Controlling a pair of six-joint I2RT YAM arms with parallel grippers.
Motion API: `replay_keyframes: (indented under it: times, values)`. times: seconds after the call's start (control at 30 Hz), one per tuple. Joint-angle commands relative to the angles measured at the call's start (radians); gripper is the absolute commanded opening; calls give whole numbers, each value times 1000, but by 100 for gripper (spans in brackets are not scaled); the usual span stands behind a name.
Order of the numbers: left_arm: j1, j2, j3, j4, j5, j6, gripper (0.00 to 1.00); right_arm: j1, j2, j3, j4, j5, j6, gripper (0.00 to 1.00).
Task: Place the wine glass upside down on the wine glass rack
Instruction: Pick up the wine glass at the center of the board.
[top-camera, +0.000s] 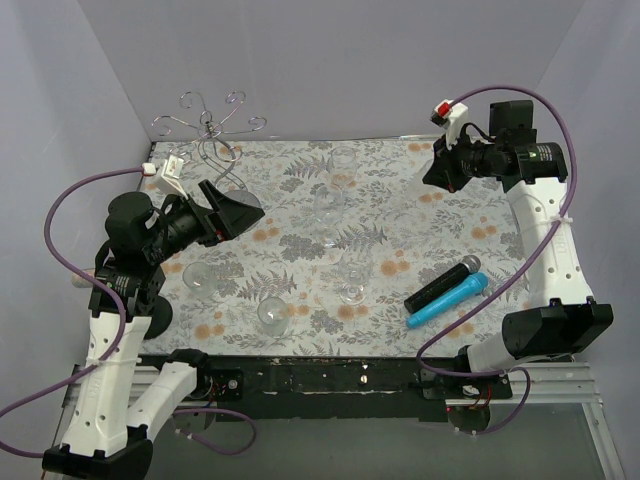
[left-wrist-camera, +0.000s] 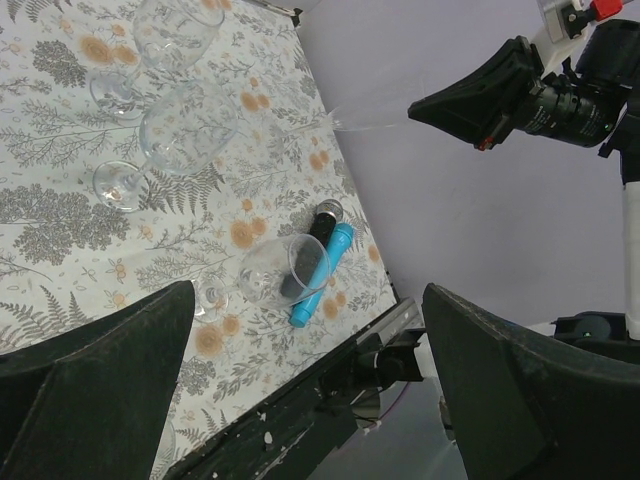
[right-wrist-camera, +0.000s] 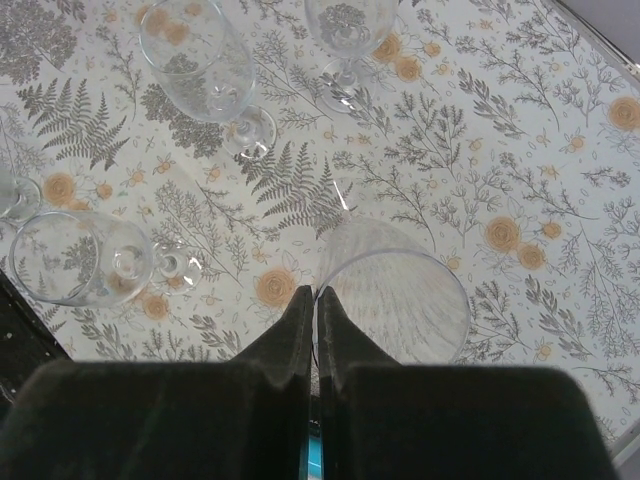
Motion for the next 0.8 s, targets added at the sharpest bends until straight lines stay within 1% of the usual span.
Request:
replay_keyframes:
  times: [0.0,0.33,0.77]
  values:
    - [-2,-13,15,25,24,-7,98,-5,-25,-8,18,-50,-7,1]
    - [-2,-16,0,40,41,-17,98,-6,-28,-11,11,-90,-5,1]
    - [-2,-15,-11,51,52,-20,98,-8,-31,-28,9,-102,-5,1]
